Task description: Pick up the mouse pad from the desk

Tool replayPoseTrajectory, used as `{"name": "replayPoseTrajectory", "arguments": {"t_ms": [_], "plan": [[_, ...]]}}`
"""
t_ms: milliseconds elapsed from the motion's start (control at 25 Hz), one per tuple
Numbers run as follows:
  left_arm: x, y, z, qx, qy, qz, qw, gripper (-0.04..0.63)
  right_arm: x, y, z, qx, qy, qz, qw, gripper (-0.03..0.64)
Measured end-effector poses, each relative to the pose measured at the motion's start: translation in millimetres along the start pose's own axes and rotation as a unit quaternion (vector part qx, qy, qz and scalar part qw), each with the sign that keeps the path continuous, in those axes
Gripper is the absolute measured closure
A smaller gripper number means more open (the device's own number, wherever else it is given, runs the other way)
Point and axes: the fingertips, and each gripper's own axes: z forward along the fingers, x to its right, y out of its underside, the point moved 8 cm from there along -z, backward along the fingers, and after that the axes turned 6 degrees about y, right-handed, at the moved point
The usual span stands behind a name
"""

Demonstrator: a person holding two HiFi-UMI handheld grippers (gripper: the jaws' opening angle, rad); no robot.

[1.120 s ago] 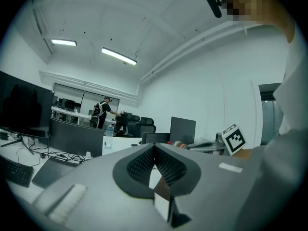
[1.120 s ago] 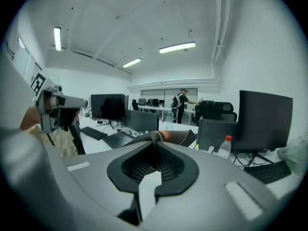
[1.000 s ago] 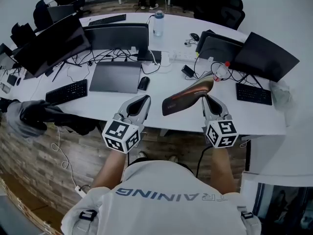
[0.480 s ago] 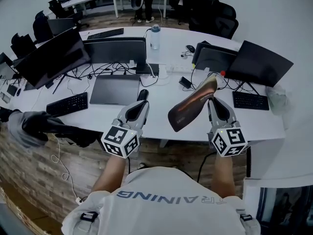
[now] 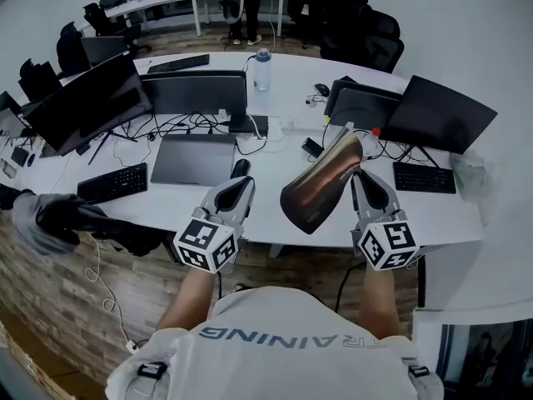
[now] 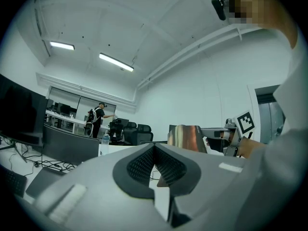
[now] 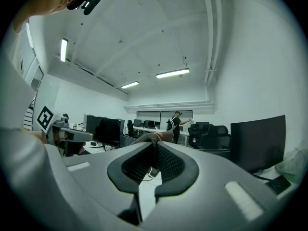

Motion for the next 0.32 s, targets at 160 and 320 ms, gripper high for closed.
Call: {"name": "replayPoseTrajectory", "arguments": {"t_ms": [160,320], "plan": [[1.6,1.0,3.6,0.001,0.005,0.0,1.0,0.595,2.2,2.2,-0.3,-0.003,0.001,-0.002,1.0,0.572],[3.7,3.6,4.7,-0.002,0.009,-0.003,1.0,0.595,3.0,6.2,-1.6,-0.011,0.003,-0.001,1.0,0.571]]}}
